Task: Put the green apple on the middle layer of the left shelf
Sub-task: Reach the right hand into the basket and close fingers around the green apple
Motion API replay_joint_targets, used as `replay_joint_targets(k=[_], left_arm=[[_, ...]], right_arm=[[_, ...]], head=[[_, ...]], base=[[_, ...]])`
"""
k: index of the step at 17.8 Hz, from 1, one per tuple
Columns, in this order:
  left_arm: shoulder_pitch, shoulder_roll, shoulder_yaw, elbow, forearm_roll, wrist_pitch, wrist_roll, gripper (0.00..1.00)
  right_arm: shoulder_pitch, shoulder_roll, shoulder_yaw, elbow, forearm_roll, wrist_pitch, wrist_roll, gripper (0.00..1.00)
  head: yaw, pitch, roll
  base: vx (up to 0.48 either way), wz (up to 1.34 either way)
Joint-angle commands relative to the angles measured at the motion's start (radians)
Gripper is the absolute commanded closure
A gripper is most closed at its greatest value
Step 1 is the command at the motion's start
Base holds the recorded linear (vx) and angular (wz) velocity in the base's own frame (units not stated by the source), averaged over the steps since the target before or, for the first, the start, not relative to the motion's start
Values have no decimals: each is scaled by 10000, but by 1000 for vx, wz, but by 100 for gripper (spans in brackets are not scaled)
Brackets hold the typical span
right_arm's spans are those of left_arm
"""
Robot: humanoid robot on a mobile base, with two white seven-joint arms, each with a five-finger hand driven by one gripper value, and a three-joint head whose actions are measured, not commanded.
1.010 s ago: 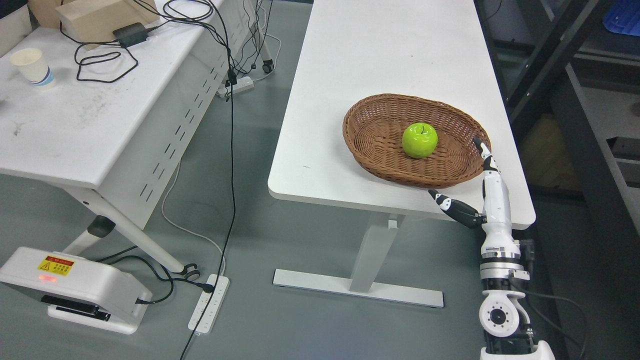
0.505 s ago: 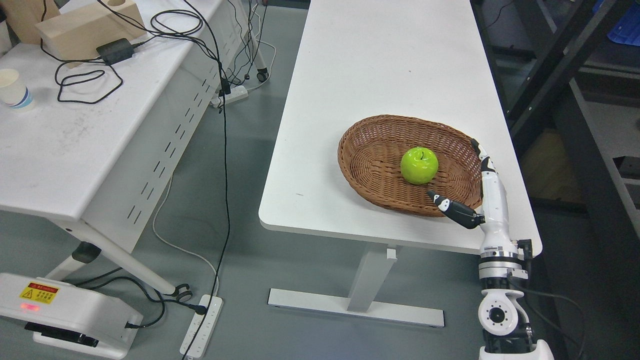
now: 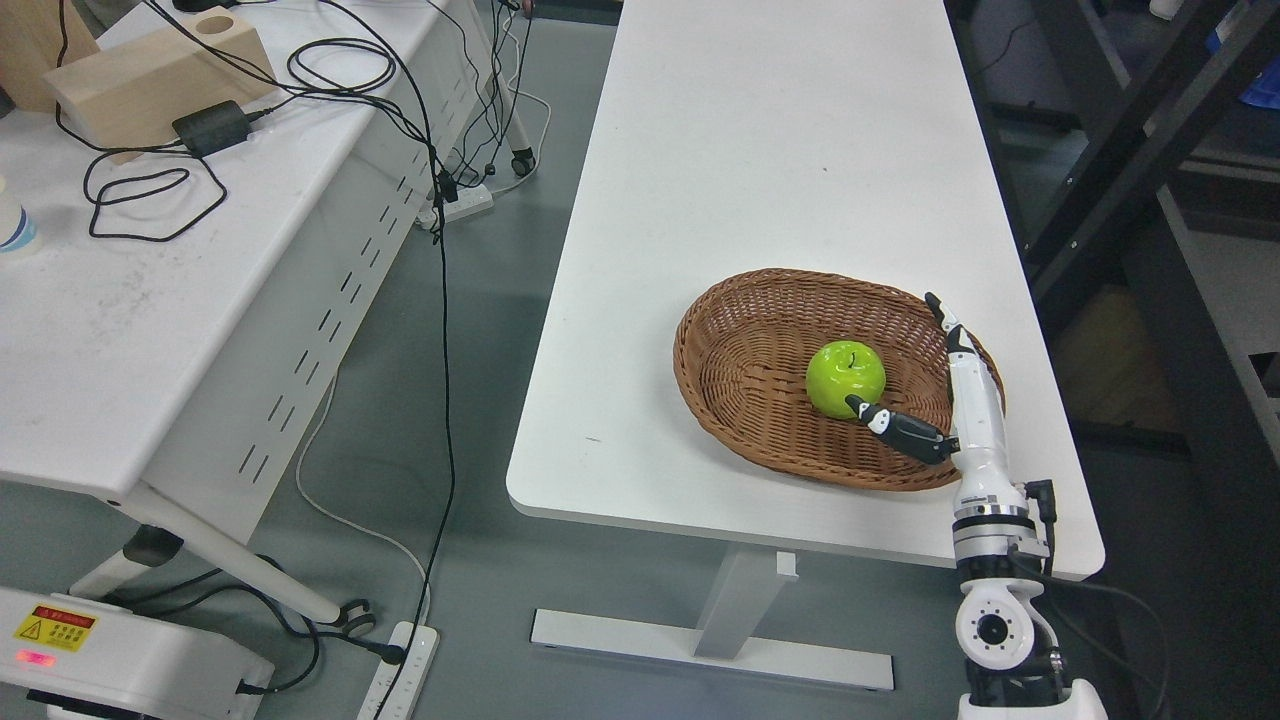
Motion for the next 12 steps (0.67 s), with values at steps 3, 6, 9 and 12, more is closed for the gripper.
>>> replay_joint_targets(k=[3,6,9,12], left_arm=[[0,175,0,0,0,-2,8,0],[0,175,0,0,0,-2,8,0],[0,175,0,0,0,-2,-7,0],[0,175,0,0,0,-2,8,0]], right_arm=[[137,-102,474,306,78,5,415,2],[168,-286,688,321,124,5,492,2],[214,-439,765,504,645,-11,492,2],[245,-822,796,597,677,-41,492,2]], head=[[0,0,0],[0,0,0],[0,0,0],[0,0,0]], base=[[107,34],[85,31],[62,23],[41,4]])
